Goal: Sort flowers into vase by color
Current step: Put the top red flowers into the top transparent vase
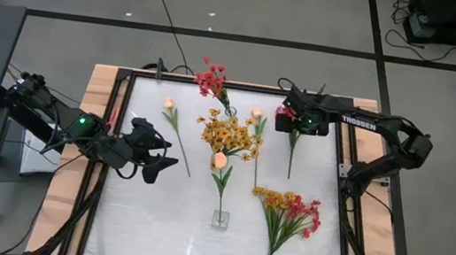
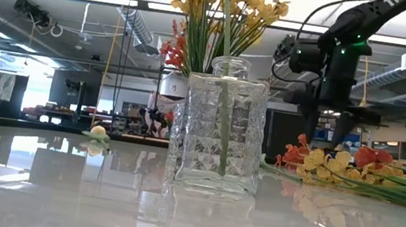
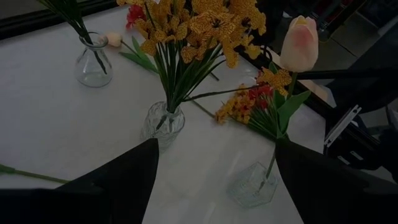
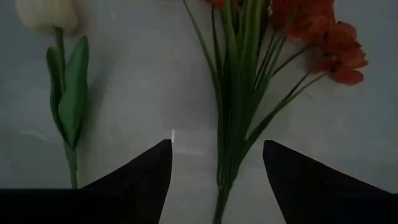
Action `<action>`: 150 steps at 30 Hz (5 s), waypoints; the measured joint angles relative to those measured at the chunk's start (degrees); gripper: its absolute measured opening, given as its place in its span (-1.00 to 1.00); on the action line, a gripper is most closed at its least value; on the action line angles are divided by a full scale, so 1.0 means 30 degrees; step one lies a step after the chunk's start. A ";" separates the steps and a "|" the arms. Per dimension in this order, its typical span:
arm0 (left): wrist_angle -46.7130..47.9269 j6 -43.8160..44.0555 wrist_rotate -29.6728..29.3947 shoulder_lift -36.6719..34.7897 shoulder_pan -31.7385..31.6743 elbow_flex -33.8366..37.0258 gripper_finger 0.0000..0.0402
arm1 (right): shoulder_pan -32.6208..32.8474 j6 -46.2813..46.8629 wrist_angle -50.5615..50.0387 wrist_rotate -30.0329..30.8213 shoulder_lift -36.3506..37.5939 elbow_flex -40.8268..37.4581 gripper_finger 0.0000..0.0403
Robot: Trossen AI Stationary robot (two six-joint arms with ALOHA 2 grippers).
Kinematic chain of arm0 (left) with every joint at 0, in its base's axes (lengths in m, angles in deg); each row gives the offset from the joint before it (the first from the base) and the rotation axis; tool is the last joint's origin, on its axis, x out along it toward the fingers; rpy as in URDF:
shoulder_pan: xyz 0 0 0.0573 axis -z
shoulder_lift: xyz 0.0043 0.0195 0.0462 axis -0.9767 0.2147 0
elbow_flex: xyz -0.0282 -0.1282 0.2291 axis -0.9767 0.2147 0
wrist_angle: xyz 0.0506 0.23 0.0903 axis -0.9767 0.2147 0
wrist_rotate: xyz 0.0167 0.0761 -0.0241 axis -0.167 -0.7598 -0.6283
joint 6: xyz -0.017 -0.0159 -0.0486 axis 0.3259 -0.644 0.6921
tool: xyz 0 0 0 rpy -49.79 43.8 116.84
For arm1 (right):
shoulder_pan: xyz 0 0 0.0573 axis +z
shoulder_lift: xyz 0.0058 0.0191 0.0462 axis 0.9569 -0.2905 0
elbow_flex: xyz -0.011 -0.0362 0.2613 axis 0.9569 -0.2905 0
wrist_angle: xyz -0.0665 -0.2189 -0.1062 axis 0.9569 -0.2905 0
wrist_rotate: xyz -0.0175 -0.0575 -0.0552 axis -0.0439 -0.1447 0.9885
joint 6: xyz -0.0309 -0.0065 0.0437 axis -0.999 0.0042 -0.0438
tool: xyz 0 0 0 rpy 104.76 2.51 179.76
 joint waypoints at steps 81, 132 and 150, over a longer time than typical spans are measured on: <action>0.0000 0.0000 -0.0002 0.0000 0.0003 0.0000 0.63 | 0.0657 0.1216 0.6556 -0.2073 -0.0015 -0.4143 -0.91; -0.0002 0.0000 -0.0006 -0.0004 -0.0004 0.0000 0.63 | -0.1689 -0.9145 3.2396 -1.0636 -0.0452 -0.0719 -0.91; -0.0005 0.0000 0.0000 0.0000 -0.0004 -0.0007 0.63 | -0.1753 -1.2190 3.7891 -1.4502 -0.4856 -0.0726 -0.91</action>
